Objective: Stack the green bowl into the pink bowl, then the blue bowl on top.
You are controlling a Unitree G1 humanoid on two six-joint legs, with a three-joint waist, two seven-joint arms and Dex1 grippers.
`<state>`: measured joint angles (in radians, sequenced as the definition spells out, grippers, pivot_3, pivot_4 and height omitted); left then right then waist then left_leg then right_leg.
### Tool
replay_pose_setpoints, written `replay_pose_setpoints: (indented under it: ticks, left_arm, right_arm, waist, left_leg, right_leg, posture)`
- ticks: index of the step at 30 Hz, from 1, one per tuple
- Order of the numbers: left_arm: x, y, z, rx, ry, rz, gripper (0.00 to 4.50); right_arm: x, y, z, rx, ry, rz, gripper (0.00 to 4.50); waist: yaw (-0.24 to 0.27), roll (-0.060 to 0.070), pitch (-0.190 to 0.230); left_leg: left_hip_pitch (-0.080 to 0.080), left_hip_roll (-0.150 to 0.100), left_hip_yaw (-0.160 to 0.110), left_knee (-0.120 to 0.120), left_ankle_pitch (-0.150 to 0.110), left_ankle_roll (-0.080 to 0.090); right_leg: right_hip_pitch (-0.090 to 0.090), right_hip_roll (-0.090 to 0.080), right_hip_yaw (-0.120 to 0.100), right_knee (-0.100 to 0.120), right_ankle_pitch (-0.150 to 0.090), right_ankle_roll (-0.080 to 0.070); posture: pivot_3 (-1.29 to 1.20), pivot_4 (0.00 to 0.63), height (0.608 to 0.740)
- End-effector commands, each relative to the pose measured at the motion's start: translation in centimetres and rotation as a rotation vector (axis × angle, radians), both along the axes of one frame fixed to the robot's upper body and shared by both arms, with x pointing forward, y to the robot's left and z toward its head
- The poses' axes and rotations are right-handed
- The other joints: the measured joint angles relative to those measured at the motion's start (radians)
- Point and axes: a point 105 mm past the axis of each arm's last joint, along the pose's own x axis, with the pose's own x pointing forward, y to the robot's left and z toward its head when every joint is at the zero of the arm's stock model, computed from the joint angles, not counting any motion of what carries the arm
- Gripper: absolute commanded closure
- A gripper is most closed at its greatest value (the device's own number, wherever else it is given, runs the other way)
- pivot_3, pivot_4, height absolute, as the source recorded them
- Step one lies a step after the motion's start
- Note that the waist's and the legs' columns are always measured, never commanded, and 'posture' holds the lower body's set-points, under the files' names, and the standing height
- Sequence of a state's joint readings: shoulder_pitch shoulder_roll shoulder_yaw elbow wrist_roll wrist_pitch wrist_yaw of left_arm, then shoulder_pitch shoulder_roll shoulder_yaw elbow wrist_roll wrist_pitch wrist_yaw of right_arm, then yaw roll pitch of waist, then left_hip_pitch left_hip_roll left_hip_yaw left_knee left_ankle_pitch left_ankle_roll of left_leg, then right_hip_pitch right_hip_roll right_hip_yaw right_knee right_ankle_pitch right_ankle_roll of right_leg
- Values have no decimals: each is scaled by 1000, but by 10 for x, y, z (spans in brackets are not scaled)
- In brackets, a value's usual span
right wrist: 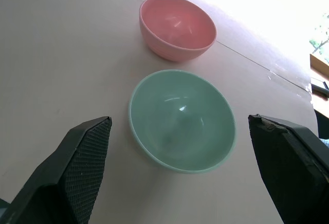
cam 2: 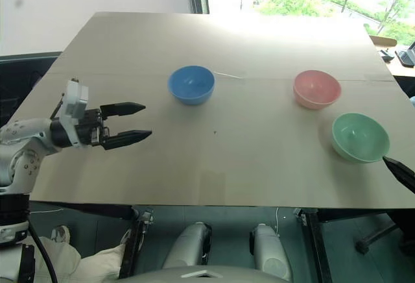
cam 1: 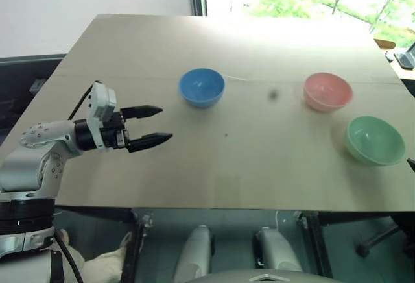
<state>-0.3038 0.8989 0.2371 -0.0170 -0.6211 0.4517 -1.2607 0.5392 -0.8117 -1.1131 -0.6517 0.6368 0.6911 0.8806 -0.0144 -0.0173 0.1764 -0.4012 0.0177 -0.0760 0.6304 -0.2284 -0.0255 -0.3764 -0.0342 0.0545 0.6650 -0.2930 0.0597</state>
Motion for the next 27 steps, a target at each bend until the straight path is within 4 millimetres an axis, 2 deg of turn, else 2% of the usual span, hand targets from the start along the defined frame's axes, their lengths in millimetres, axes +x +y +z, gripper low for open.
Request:
replay_pose_setpoints:
  ticks: [1, 8, 12, 17, 21, 25, 27]
  left_arm:
    - [3, -3, 10, -12, -40, -8, 0]
    - [9, -14, 11, -51, -42, -15, 0]
    - [10, -24, 15, -87, -53, -32, 0]
    - [11, -49, 20, -154, -84, -86, 0]
    - [6, -64, 15, -200, -73, -93, 0]
    - [0, -67, 14, -199, -88, -69, 0]
    - [-3, -67, 14, -193, -97, -67, 0]
  right_arm:
    - [3, 5, 6, -21, -35, 8, 34]
    - [17, 16, 1, -24, -55, 59, 34]
    - [39, 30, -7, -88, -60, 110, 34]
    - [100, 53, -24, -212, -3, 173, 34]
    - [164, 82, -40, -269, -14, 250, 34]
    - [211, 84, -57, -339, 15, 257, 34]
    - [224, 84, -61, -341, 28, 264, 34]
  waist:
    - [0, 0, 0]
    - [-1, 0, 0]
    - [-3, 0, 0]
    - [-9, 0, 0]
    - [-31, -1, 1]
    - [-26, -2, 2]
    - [-24, 0, 4]
  left_leg:
    - [0, 0, 0, 0, 0, 0]
    - [0, 0, 0, 1, 0, 0]
    - [0, 0, 0, 2, 0, 0]
    - [3, -1, 1, 5, 0, 0]
    - [3, 0, 2, 6, 0, 0]
    - [1, -1, 1, 4, 0, 0]
    - [-2, -2, 1, 4, 0, 0]
  right_leg:
    - [0, 0, 0, 0, 0, 0]
    - [1, 0, 0, 1, 0, 0]
    - [1, 0, 0, 1, 1, 0]
    - [1, 0, 2, 6, 1, 1]
    - [0, 1, 3, 8, 1, 0]
    - [-3, 1, 3, 10, 1, 0]
    - [-6, 0, 3, 10, 1, 0]
  posture:
    - [0, 150, 740]
    - [0, 150, 740]
    - [0, 150, 740]
    - [0, 150, 740]
    - [0, 150, 740]
    - [0, 150, 740]
    - [0, 150, 740]
